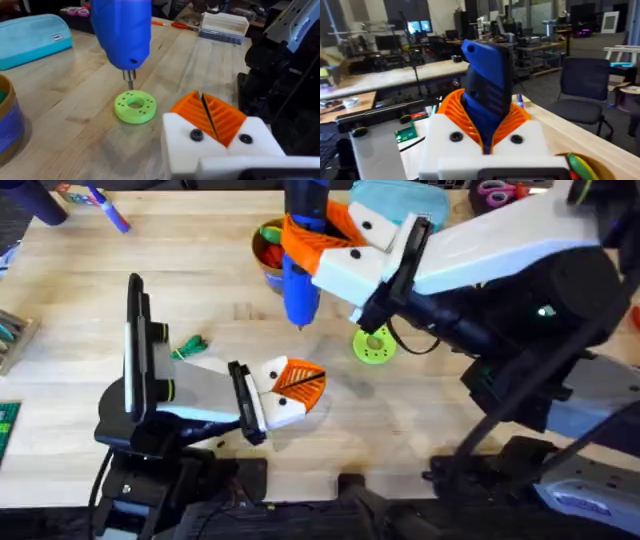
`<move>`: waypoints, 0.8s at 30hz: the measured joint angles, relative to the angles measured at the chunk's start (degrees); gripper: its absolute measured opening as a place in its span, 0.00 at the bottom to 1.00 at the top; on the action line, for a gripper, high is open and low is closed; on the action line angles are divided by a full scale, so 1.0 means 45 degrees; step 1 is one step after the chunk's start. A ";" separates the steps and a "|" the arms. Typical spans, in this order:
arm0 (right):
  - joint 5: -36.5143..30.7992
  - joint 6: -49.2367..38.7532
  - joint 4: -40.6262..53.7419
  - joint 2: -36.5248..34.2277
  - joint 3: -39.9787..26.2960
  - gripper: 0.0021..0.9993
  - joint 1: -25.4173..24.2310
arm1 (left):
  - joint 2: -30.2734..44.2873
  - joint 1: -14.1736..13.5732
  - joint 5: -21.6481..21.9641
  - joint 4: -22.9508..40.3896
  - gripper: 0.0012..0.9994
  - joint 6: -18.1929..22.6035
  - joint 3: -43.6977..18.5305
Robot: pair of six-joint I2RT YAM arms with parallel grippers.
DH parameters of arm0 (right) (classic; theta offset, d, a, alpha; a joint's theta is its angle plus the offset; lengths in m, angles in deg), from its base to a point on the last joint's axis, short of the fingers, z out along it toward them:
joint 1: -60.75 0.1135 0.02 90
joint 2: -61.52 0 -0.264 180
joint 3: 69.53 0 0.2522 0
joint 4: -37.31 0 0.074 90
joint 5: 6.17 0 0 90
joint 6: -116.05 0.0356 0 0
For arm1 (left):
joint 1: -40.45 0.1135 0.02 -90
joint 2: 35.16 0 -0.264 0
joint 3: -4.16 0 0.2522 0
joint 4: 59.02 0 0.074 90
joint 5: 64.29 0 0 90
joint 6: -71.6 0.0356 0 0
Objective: Pick up the gripper from the table and insert it into the empty holder that is missing its gripper. Then pick up a screw, insert it into the mounting hole, and use the screwdriver to tighten it. Finally, clean up the table by picking up the vegetable and placing it into the bucket.
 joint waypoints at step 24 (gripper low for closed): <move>0.2025 0.1850 -0.0970 0.0105 -0.0005 0.04 0.1184 | 0.0000 0.0000 0.0000 -0.0005 0.01 0.0000 0.0000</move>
